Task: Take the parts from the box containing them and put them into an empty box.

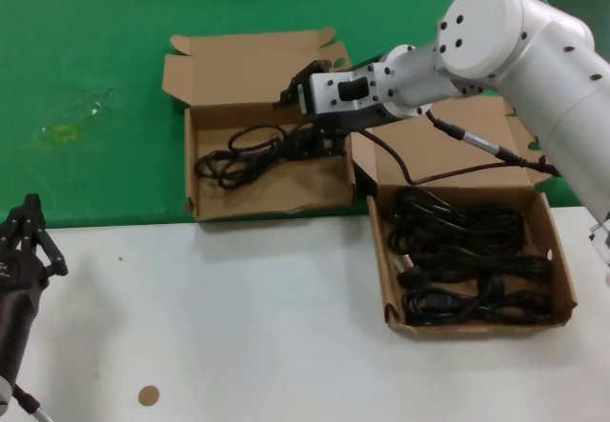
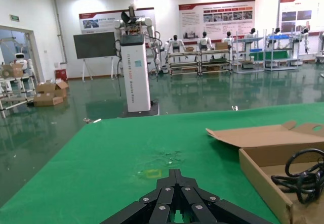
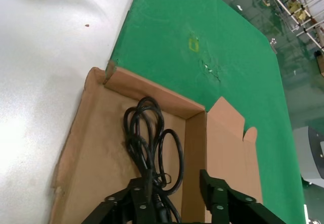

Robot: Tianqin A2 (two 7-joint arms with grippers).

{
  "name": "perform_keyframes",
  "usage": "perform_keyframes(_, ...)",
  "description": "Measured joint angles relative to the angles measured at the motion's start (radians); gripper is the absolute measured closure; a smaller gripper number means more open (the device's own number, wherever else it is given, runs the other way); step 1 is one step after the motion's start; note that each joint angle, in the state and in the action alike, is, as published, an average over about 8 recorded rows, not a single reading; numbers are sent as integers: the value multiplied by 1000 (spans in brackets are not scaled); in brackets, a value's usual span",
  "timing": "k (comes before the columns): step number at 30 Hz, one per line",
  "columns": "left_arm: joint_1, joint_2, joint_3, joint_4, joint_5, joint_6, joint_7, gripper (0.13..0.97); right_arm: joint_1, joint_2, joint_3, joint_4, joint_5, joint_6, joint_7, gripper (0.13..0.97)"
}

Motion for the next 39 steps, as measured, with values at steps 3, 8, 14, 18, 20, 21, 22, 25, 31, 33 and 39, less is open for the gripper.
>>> perform_keyframes(3, 0, 0, 0, 0, 0, 0, 0, 953, 0, -2, 0, 1, 0, 3, 0, 765)
perform_keyframes(8, 0, 0, 0, 0, 0, 0, 0, 953, -1, 0, -1, 9, -3, 5, 5, 692)
perform_keyframes(14, 0, 0, 0, 0, 0, 0, 0, 953, -10, 10, -3, 36, -8, 3, 24, 575)
perform_keyframes(18, 0, 0, 0, 0, 0, 0, 0, 953, -14, 15, -3, 48, -12, 2, 33, 505)
perform_keyframes(20, 0, 0, 0, 0, 0, 0, 0, 953, -17, 15, -2, 52, -11, 4, 34, 456)
perform_keyframes(21, 0, 0, 0, 0, 0, 0, 0, 953, -21, 16, 0, 54, -9, 6, 35, 431)
perform_keyframes(22, 0, 0, 0, 0, 0, 0, 0, 948, -25, 16, 2, 58, -7, 9, 36, 407)
perform_keyframes(25, 0, 0, 0, 0, 0, 0, 0, 932, -48, 18, 14, 75, 5, 25, 40, 333)
perform_keyframes(31, 0, 0, 0, 0, 0, 0, 0, 911, -125, 25, 54, 133, 45, 79, 55, 293)
perform_keyframes(33, 0, 0, 0, 0, 0, 0, 0, 911, -156, 28, 70, 156, 61, 101, 61, 262)
perform_keyframes(39, 0, 0, 0, 0, 0, 0, 0, 825, -254, 37, 120, 230, 111, 169, 80, 184)
